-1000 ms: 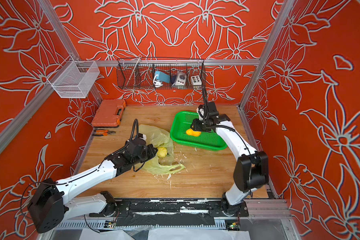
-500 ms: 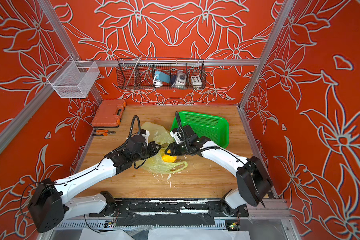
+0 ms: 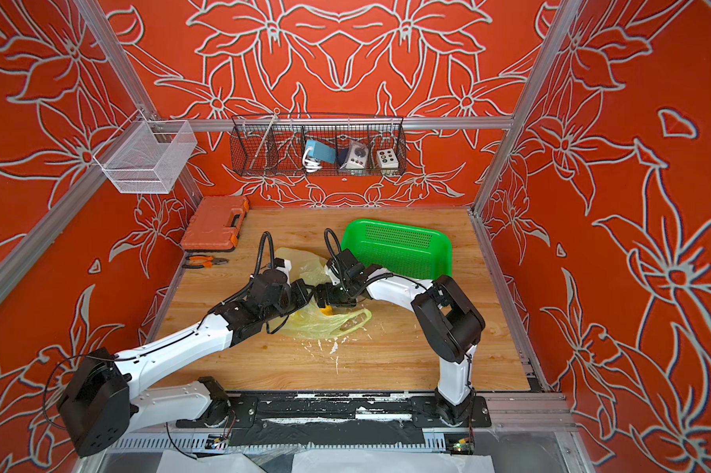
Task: Place the pears into plastic bags & tie knots
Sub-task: Place the pear in the plastic bag, then place the plastic bag at the center of the board.
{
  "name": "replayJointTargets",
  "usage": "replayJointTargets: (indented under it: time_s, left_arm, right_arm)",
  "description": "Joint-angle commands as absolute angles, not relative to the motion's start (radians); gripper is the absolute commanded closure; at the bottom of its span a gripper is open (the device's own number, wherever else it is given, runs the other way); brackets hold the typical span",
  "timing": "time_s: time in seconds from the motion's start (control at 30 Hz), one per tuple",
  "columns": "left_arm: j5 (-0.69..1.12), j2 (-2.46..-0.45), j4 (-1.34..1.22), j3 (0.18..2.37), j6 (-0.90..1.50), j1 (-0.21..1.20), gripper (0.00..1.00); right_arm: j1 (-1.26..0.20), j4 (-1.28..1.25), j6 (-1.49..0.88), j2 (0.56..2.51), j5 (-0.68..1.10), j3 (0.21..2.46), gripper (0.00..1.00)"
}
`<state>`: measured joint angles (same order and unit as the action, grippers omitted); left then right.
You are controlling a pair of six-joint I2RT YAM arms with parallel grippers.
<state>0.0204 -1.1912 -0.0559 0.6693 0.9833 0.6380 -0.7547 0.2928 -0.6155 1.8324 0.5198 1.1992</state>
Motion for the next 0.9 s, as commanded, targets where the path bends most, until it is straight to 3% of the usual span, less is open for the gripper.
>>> replayJointTargets:
  time_s: [0.0,0.2,0.37,0.57,0.87]
  left_arm:
    - [0.058,-1.175,-0.071,0.638,1.033,0.669,1.00]
    - [0.027,-1.149,-0.054,0.617,1.049,0.652,1.00]
    - [0.034,-1.141,-0.043,0.623,1.029,0.652,1.00]
    - [0.041,-1.132,-0.034,0.626,1.011,0.651,1.00]
    - [0.059,-1.129,-0.026,0.627,0.998,0.650,1.00]
  right_arm:
    - [-0.775,0.305,-0.540,1.712,0.598,1.254,0.13]
    - [-0.728,0.410,-0.509,1.548,0.656,1.184,0.14]
    - [-0.670,0.482,-0.447,1.445,0.553,1.144,0.16]
    - [-0.640,0.488,-0.324,1.559,0.434,1.217,0.13]
    - [-0.642,0.408,-0.275,1.756,0.461,1.329,0.14]
